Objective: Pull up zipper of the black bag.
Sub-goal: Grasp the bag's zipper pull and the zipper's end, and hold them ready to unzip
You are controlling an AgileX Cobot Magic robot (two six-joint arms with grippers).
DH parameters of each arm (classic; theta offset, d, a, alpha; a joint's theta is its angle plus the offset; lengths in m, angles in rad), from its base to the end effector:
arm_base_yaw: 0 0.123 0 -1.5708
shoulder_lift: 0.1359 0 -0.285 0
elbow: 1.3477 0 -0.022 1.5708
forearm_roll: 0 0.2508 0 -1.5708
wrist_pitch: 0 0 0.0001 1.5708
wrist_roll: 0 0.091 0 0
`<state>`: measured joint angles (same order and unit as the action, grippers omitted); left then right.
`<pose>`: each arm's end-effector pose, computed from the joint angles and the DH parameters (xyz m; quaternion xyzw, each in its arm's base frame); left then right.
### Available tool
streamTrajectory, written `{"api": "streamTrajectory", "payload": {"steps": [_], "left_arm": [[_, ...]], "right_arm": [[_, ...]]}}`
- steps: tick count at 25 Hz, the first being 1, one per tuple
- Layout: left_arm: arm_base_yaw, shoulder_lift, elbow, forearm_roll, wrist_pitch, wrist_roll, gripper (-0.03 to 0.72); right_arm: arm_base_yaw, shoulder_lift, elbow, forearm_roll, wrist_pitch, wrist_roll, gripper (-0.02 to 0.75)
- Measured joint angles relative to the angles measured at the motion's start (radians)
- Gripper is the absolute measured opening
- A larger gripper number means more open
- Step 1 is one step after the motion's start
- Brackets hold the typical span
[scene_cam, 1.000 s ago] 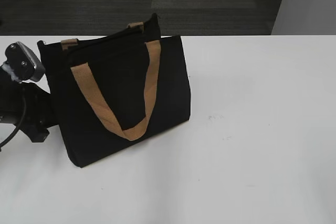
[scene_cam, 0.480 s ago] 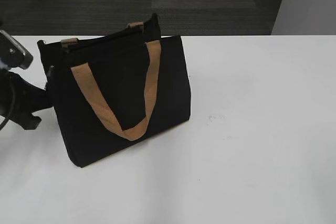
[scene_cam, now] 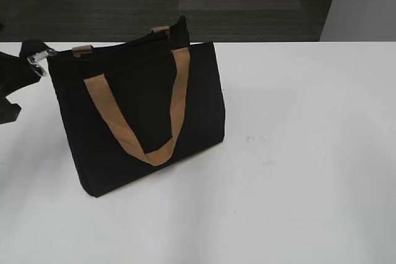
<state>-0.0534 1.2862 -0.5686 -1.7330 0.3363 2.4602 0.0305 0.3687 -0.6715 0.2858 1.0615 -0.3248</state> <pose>0.2436 -0.0428 0.2281 0.3989 0.7730 0.0167 0.4930 0.0434 0.0237 0.3228 -0.1492 0.8789 0.0775 0.4464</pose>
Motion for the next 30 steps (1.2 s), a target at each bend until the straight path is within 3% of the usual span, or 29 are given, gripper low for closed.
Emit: {"api": "streamTrajectory", "payload": {"steps": [6, 11, 16, 27, 30], "left_arm": [[0.0, -0.095, 0.001, 0.0, 0.017, -0.001, 0.067], [0.0, -0.123, 0.001, 0.0, 0.113, -0.021, 0.067], [0.0, -0.132, 0.001, 0.0, 0.133, -0.176, 0.065], [0.0, -0.133, 0.001, 0.0, 0.141, -0.474, 0.065], [0.0, -0.133, 0.001, 0.0, 0.164, -0.56, 0.065]], "right_arm": [[0.0, 0.239, -0.13, 0.123, -0.061, -0.182, 0.442], [0.0, 0.447, -0.222, 0.313, -0.083, -0.376, 0.421], [0.0, 0.628, -0.332, 0.473, -0.082, -0.53, 0.421], [0.006, 0.794, -0.485, 0.554, -0.067, -0.652, 0.419], [0.075, 0.82, -0.488, 0.561, -0.092, -0.693, 0.419]]}}
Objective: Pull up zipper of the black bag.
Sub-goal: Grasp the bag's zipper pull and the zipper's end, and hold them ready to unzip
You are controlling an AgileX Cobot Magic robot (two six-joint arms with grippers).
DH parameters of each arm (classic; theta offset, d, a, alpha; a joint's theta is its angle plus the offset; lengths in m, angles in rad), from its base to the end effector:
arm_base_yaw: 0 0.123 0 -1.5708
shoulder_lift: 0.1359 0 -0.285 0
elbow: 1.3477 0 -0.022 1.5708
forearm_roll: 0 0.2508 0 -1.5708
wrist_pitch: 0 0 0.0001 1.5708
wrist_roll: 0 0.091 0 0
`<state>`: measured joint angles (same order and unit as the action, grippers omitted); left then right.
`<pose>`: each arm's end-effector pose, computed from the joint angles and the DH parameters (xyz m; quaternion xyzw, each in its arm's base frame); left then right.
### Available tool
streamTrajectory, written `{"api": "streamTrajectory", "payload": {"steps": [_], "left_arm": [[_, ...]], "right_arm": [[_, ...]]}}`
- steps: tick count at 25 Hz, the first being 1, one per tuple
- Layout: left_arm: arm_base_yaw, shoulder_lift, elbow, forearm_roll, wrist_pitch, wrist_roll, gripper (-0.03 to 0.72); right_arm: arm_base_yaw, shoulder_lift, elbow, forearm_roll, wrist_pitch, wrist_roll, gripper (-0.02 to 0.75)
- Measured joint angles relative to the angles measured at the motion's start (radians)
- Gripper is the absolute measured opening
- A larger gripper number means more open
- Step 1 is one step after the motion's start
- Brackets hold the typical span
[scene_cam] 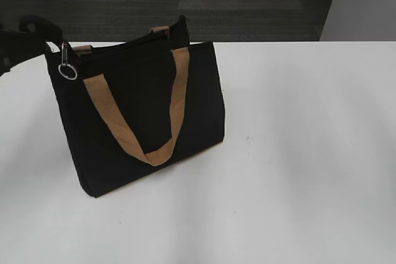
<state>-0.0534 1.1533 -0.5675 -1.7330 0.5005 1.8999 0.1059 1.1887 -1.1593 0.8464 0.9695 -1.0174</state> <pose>0.2224 -0.0551 0.2642 0.2134 0.7939 -0.1798 0.5403 0.2266 0.0806 0.3891 -0.3662 0.7889 0.2254 0.4391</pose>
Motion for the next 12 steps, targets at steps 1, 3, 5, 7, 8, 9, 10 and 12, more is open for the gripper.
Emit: {"api": "streamTrajectory", "payload": {"steps": [1, 3, 5, 7, 8, 9, 10, 12], "left_arm": [[0.0, 0.0, 0.0, 0.0, 0.01, -0.019, 0.065], [0.0, 0.0, 0.0, 0.0, 0.036, -0.061, 0.065], [0.0, 0.0, 0.0, 0.0, 0.065, -0.08, 0.064], [0.0, 0.0, 0.0, 0.0, 0.096, -0.086, 0.064], [0.0, 0.0, 0.0, 0.0, 0.105, -0.086, 0.064], [0.0, 0.0, 0.0, 0.0, 0.112, -0.086, 0.063], [0.0, -0.001, 0.0, 0.0, 0.115, -0.086, 0.063], [0.0, -0.005, 0.0, 0.0, 0.118, -0.086, 0.062]], "right_arm": [[0.032, 0.007, 0.0, 0.0, -0.018, -0.005, 0.419], [0.108, 0.026, 0.0, 0.005, -0.076, -0.014, 0.419], [0.188, 0.051, 0.0, 0.008, -0.152, -0.016, 0.419], [0.254, 0.089, -0.001, 0.009, -0.218, -0.016, 0.417], [0.287, 0.106, -0.001, 0.01, -0.25, -0.016, 0.412], [0.312, 0.128, -0.001, 0.01, -0.278, -0.016, 0.41], [0.34, 0.151, -0.001, 0.01, -0.299, -0.017, 0.41], [0.39, 0.193, -0.001, 0.011, -0.339, -0.017, 0.407]]}}
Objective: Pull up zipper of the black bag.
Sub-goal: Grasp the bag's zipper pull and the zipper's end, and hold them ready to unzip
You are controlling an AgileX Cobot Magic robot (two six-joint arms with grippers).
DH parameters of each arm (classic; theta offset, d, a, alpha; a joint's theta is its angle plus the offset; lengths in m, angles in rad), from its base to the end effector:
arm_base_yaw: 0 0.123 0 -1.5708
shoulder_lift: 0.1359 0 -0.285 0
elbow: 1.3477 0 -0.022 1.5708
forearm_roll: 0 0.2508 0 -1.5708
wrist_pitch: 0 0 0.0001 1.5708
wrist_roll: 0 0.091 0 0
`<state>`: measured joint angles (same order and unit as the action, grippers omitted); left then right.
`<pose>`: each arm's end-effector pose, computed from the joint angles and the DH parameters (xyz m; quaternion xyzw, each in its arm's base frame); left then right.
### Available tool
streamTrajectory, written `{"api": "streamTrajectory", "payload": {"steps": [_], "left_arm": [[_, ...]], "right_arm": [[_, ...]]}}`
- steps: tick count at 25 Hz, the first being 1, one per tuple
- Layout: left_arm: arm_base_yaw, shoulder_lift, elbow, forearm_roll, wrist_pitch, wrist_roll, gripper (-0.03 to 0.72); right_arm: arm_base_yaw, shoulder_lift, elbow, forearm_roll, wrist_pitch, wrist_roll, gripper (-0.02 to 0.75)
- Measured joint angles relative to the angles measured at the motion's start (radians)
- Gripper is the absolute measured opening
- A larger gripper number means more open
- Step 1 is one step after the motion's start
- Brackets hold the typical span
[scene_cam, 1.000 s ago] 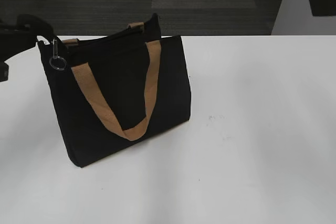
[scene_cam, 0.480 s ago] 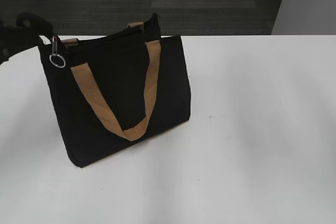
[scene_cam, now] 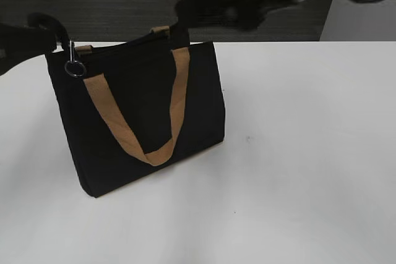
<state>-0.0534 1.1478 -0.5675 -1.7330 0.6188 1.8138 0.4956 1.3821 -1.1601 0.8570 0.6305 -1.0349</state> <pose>0.2168 -0.0638 0.2695 0.2070 0.7802 -0.2506 0.5345 0.2485 0.1805 0.3510 -0.4262 0.7509 0.2490 0.4387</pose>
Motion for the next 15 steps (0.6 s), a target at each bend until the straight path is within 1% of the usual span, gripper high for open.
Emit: {"api": "streamTrajectory", "payload": {"steps": [4, 9, 11, 15], "left_arm": [[0.0, -0.031, 0.0, 0.0, -0.004, 0.0, 0.062], [0.0, -0.081, 0.0, 0.001, -0.05, 0.0, 0.06], [0.0, -0.1, 0.0, 0.002, -0.081, 0.0, 0.059], [0.0, -0.13, 0.0, 0.011, -0.109, 0.0, 0.06]], "right_arm": [[0.075, 0.078, 0.0, 0.0, -0.065, -0.022, 0.403], [0.154, 0.139, 0.0, 0.005, -0.167, -0.12, 0.403], [0.168, 0.151, 0.0, 0.013, -0.191, -0.123, 0.403], [0.169, 0.177, -0.005, 0.039, -0.194, -0.131, 0.403]]}}
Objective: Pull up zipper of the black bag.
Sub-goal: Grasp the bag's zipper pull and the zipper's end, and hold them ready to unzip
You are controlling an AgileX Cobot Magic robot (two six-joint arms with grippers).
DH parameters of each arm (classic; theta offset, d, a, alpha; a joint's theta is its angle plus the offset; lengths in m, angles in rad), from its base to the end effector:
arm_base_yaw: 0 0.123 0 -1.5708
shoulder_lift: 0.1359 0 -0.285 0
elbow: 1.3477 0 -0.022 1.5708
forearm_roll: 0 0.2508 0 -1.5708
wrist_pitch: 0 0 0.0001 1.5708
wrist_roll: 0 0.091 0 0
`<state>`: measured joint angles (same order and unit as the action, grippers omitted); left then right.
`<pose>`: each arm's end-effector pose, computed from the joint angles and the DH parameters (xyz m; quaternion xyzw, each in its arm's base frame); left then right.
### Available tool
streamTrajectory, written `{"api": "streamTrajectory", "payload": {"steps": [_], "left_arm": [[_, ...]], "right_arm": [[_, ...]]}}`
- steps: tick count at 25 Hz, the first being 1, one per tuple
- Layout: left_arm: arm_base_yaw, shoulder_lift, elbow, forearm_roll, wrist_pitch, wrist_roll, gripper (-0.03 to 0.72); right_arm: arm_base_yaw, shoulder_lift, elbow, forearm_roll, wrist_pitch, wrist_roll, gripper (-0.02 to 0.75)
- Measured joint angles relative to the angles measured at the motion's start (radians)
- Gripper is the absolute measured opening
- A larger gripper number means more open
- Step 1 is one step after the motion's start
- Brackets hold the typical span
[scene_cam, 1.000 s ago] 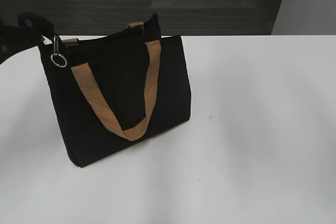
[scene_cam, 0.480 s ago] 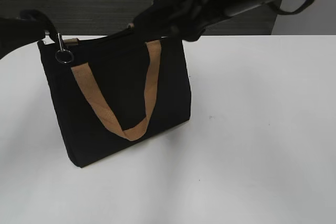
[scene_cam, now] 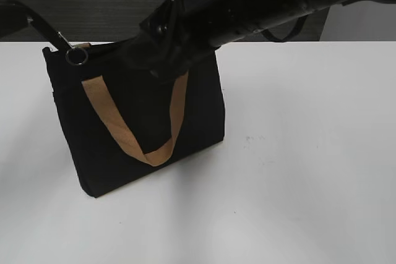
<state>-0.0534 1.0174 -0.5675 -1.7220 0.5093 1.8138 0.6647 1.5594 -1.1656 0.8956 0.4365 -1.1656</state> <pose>0.2007 -0.0547 0.2932 0.1973 0.7626 -0.1938 0.5847 0.2588 0.2411 0.3032 -0.4800 0.7296 0.2254 0.4318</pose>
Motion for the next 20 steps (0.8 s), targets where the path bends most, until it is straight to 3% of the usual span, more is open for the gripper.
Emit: {"api": "streamTrajectory", "payload": {"steps": [7, 20], "left_arm": [[0.0, -0.009, -0.004, 0.04, -0.003, 0.0, 0.053], [0.0, -0.009, -0.011, 0.123, 0.002, 0.0, 0.034]], "right_arm": [[0.0, 0.121, -0.178, 0.002, 0.118, -0.013, 0.403], [-0.009, 0.383, -0.516, -0.108, 0.307, -0.028, 0.358]]}}
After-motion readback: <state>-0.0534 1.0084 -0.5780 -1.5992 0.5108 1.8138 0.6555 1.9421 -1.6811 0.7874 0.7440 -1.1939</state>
